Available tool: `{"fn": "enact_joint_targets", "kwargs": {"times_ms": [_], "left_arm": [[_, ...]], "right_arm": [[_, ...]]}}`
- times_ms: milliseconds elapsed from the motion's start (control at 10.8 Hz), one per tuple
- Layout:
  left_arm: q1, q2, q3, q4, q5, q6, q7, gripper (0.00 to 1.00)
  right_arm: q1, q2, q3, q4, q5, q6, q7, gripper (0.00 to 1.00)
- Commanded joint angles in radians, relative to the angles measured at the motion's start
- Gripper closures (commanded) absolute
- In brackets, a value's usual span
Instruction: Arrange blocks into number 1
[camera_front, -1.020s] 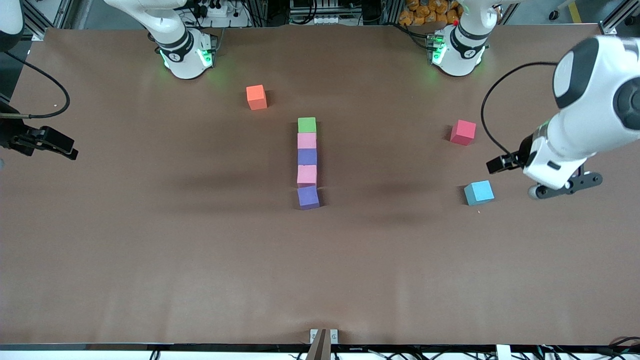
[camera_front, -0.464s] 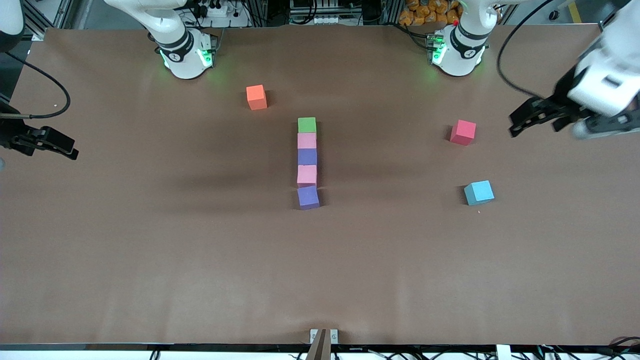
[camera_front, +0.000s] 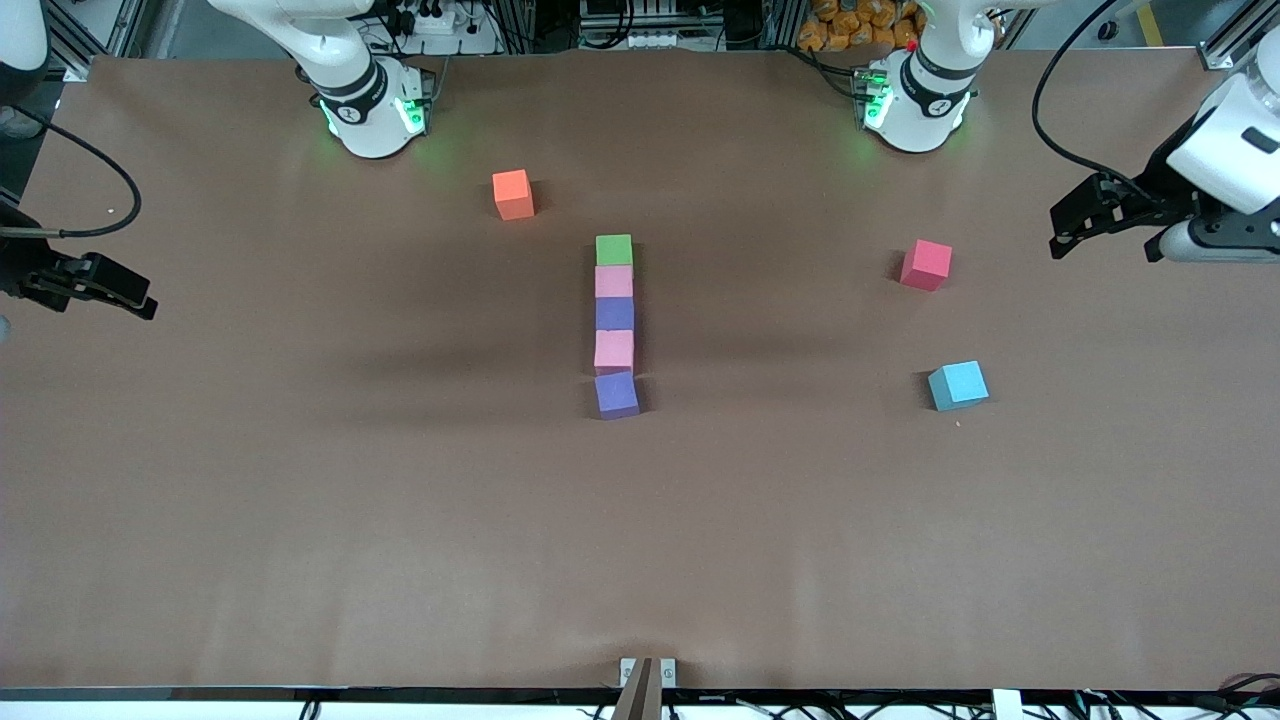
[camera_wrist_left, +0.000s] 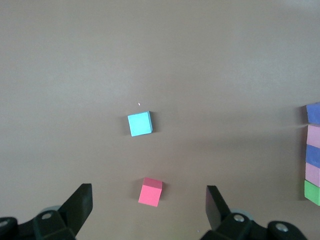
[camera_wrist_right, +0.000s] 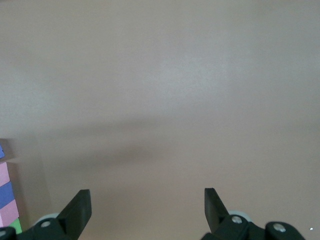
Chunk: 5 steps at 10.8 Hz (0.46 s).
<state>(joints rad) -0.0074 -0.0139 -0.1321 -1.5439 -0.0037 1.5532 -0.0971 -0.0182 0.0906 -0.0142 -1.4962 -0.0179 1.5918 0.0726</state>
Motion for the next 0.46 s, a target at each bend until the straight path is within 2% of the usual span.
{"fn": "enact_joint_targets", "kwargs": {"times_ms": [0, 371], "left_arm": [[0.007, 0.008, -0.007, 0.039, 0.011, -0.047, 0.028, 0.00], [0.007, 0.002, -0.009, 0.039, 0.007, -0.047, 0.020, 0.00]], "right_arm": [[-0.011, -0.011, 0.010, -0.010, -0.011, -0.003, 0.003, 0.00], [-0.011, -0.011, 0.010, -0.012, -0.011, -0.003, 0.003, 0.00]]}}
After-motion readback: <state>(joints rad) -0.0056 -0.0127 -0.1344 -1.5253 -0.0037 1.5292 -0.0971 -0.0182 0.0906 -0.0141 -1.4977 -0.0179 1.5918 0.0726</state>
